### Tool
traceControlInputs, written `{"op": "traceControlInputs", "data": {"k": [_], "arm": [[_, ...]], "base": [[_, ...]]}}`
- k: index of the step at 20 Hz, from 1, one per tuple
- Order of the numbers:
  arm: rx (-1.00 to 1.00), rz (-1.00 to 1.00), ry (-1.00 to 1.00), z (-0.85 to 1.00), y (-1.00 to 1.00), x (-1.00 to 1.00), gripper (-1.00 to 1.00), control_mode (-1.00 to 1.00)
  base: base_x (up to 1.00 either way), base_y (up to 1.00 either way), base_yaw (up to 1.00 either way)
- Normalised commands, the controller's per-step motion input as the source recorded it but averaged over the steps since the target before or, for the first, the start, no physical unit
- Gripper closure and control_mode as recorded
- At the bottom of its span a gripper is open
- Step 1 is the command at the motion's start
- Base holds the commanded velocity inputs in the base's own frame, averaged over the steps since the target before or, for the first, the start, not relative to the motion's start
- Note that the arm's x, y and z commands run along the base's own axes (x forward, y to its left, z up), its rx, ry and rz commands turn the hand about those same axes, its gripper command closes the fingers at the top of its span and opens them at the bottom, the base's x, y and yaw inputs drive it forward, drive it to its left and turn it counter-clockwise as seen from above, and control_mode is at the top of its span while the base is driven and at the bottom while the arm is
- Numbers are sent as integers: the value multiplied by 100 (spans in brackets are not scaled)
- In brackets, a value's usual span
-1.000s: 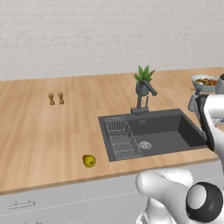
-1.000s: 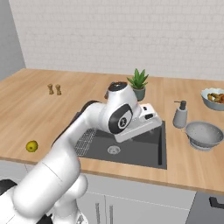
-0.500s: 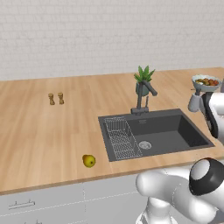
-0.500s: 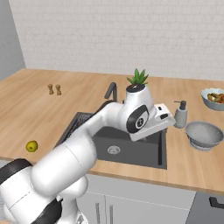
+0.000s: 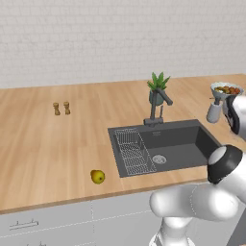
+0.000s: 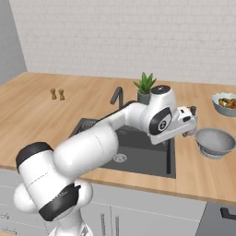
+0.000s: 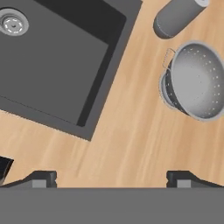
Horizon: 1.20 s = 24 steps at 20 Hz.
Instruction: Put the colander in the sink, put the pear in the colander, and turn on the sink faucet and pour water over the colander.
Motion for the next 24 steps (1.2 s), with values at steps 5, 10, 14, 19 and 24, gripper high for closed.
{"op": "traceControlInputs", "data": {"k": [5,10,14,19,24], "arm": [[1,6,0,-15,-34,24,-100,-100],[0,4,0,-18,-27,26,-100,-100],[0,6,0,-14,-18,33,-100,-100],[0,5,0,-12,-18,25,-100,-100],[0,3,0,-11,-19,19,-100,-100]], "base": [[0,0,0],[0,0,0],[0,0,0],[0,0,0],[0,0,0]]}}
